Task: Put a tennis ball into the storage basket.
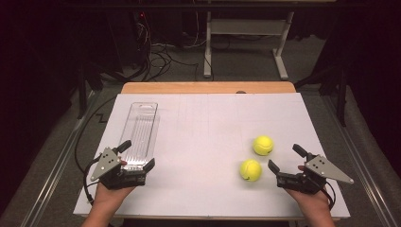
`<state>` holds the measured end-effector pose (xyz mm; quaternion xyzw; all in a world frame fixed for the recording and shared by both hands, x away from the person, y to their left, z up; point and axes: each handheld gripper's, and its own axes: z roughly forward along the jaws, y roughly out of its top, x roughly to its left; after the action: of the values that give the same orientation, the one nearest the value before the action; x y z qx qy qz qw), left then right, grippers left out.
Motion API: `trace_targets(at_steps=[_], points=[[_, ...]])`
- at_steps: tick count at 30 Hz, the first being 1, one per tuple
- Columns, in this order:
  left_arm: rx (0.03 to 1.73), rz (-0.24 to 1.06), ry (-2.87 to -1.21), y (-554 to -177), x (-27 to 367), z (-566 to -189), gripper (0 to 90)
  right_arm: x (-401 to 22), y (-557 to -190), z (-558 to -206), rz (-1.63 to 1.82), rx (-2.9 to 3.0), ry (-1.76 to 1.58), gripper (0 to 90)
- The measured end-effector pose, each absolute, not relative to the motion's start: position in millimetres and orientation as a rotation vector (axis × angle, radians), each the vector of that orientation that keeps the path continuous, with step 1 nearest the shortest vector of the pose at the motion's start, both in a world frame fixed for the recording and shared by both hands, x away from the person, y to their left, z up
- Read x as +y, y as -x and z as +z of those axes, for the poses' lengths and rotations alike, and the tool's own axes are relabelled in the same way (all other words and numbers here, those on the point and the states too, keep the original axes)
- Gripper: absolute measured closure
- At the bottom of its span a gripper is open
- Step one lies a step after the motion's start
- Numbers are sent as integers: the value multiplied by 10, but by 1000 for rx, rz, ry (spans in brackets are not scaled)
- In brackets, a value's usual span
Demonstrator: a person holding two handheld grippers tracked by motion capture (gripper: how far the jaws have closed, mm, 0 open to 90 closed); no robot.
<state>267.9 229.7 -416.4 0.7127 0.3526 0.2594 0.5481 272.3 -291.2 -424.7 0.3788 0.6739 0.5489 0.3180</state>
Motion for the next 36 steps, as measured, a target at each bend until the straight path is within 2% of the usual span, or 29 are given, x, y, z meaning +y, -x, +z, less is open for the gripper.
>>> trace_targets(at_steps=[26,36], points=[[722,528,-1886,-2686,1873,-4242,7,-2882,-2711,-4253,1425,1805,-968,3],[705,444,-1987,-2752,1665,-4323,18,-2887,-2707,-4251,1424,1803,-967,2]])
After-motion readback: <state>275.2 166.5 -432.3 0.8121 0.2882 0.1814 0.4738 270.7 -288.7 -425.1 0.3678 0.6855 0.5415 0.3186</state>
